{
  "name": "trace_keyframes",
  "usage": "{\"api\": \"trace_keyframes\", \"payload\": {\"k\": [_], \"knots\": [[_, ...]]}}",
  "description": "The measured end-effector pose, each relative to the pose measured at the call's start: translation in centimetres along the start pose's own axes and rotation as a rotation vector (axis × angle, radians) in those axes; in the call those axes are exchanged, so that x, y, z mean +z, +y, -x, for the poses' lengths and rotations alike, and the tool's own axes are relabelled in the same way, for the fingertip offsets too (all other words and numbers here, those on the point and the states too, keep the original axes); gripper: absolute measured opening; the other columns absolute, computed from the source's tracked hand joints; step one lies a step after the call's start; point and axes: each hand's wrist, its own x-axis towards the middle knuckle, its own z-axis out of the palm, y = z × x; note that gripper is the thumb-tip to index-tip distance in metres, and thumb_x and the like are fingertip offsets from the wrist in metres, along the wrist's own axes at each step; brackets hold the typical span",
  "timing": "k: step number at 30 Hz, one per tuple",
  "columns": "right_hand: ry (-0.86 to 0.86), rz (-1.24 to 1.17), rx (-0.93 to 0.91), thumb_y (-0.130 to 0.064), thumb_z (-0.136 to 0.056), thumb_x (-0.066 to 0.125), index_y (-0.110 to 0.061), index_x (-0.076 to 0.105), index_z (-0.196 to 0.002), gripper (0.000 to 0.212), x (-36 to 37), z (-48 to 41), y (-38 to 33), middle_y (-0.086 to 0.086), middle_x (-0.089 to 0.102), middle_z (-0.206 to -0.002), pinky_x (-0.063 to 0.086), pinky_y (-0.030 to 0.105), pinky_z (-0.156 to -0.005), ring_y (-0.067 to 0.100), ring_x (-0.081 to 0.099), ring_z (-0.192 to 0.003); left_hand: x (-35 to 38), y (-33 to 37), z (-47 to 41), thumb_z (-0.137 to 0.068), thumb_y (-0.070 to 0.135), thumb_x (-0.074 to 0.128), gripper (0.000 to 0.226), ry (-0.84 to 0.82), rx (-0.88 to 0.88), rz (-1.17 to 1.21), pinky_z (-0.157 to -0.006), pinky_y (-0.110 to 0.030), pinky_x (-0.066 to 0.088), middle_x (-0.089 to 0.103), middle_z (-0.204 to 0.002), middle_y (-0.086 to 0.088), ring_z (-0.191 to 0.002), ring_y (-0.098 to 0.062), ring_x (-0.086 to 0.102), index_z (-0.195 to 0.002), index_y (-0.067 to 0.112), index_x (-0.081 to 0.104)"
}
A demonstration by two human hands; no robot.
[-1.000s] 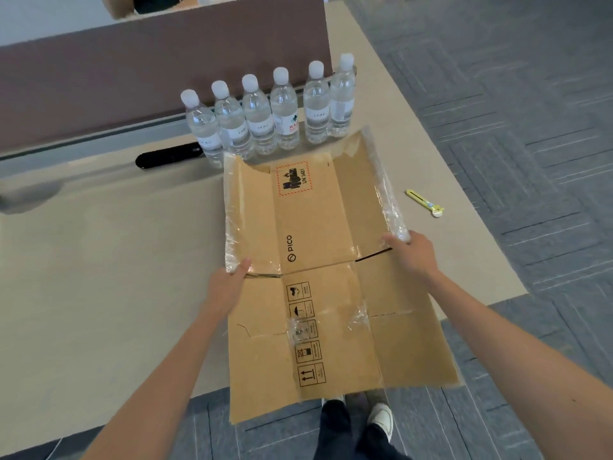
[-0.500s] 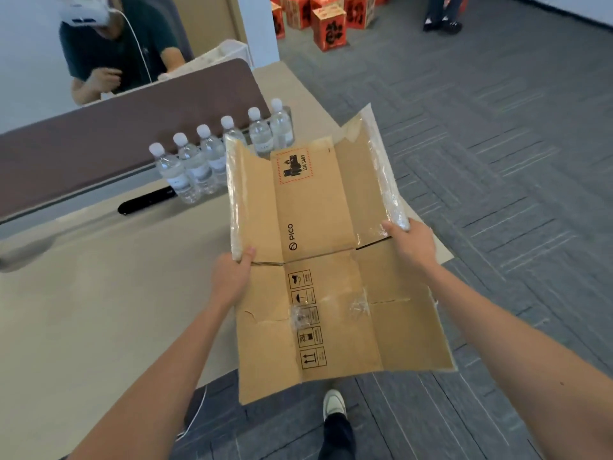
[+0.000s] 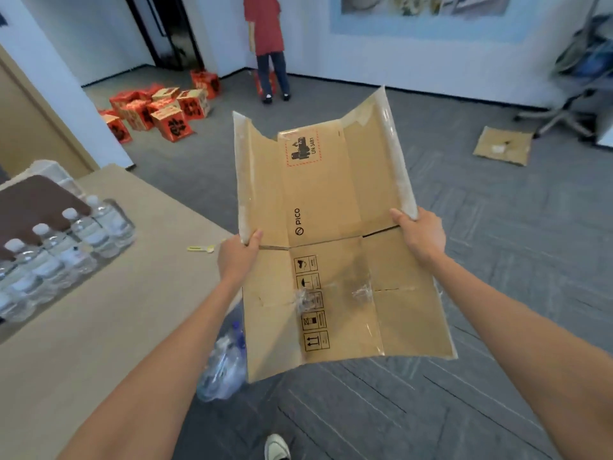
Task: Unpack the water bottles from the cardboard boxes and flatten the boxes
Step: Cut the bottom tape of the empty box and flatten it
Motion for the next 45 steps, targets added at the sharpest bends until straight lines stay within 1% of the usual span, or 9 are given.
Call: {"api": "trace_keyframes", "payload": {"k": [4,11,17,23,29,32,34,38,45], "knots": [[0.183,0.009,0.038,-0.05,-0.093,0.055,-0.014,0.055,-0.084,0.036,-11.0,-0.9,3.4,-0.002,0.053,-0.069,0.035,0.032,-0.059,0.018,0.051,-0.063,6.7,9.6,2.8,-0.095,0.043,0.058,0.045,-0.078,0.132,0.039,-0.051,-0.029,0.032,0.052,-0.058,0.002,-0.06,-0.02,0.052,-0.06,0.015,0.055],[0.478,-0.045,0.095,-0.05,-0.092,0.057,-0.015,0.056,-0.082,0.036,-25.9,-1.7,7.3,-0.003,0.055,-0.066,0.036,0.029,-0.053,0.014,0.052,-0.058,15.0,24.3,6.1,-0.097,0.045,0.056,0.052,-0.208,0.392,0.124,-0.049,-0.03,0.028,0.046,-0.054,0.003,-0.052,-0.012,0.043,-0.056,0.016,0.044],[0.688,-0.082,0.087,-0.047,-0.093,0.057,-0.015,0.056,-0.081,0.034,-34.7,-3.6,8.2,-0.003,0.054,-0.064,0.037,0.03,-0.055,0.015,0.052,-0.058,20.1,35.0,7.2,-0.096,0.048,0.055,0.061,-0.287,0.568,0.199,-0.047,-0.029,0.02,0.029,-0.047,0.004,-0.043,-0.013,0.027,-0.053,0.017,0.025],[0.807,-0.073,0.066,-0.045,-0.094,0.056,-0.016,0.056,-0.079,0.033,-40.0,-9.0,8.3,-0.002,0.055,-0.064,0.037,0.029,-0.054,0.015,0.053,-0.058,26.2,43.4,5.1,-0.097,0.046,0.054,0.061,-0.301,0.696,0.243,-0.045,-0.027,0.021,0.033,-0.046,0.004,-0.042,-0.012,0.03,-0.05,0.016,0.029],[0.864,-0.075,0.046,-0.041,-0.095,0.055,-0.015,0.06,-0.087,0.028,-43.8,-20.7,5.9,-0.001,0.057,-0.07,0.04,0.032,-0.064,0.023,0.057,-0.068,31.2,53.0,-2.5,-0.098,0.046,0.053,0.06,-0.265,0.759,0.261,-0.045,-0.029,0.022,0.035,-0.046,0.004,-0.042,-0.013,0.033,-0.051,0.016,0.031],[0.855,-0.084,0.016,-0.038,-0.095,0.055,-0.016,0.06,-0.088,0.023,-45.6,-28.1,3.1,-0.001,0.057,-0.071,0.041,0.034,-0.067,0.025,0.057,-0.073,33.7,57.6,-8.4,-0.097,0.048,0.053,0.054,-0.259,0.746,0.312,-0.047,-0.029,0.027,0.042,-0.05,0.002,-0.047,-0.014,0.041,-0.059,0.01,0.044],[0.854,-0.096,-0.009,-0.036,-0.095,0.055,-0.016,0.06,-0.089,0.022,-46.6,-32.5,1.7,-0.001,0.057,-0.071,0.038,0.033,-0.064,0.024,0.054,-0.071,35.4,60.2,-11.9,-0.097,0.049,0.053,0.053,-0.251,0.754,0.351,-0.047,-0.029,0.027,0.043,-0.05,0.003,-0.047,-0.014,0.041,-0.063,0.008,0.05],[0.872,-0.121,-0.057,-0.038,-0.096,0.055,-0.014,0.058,-0.085,0.026,-48.7,-40.0,1.3,-0.001,0.056,-0.068,0.035,0.028,-0.053,0.019,0.052,-0.063,40.3,65.4,-16.3,-0.097,0.046,0.054,0.055,-0.239,0.774,0.36,-0.045,-0.029,0.024,0.038,-0.046,0.006,-0.042,-0.011,0.035,-0.052,0.018,0.039],[0.912,-0.13,-0.098,-0.039,-0.094,0.057,-0.016,0.059,-0.083,0.026,-54.8,-54.2,3.5,0.002,0.058,-0.069,0.037,0.028,-0.053,0.015,0.051,-0.06,52.5,75.3,-22.0,-0.097,0.048,0.051,0.054,-0.236,0.78,0.408,-0.047,-0.029,0.027,0.046,-0.051,0.001,-0.047,-0.016,0.043,-0.055,0.016,0.042]]}}
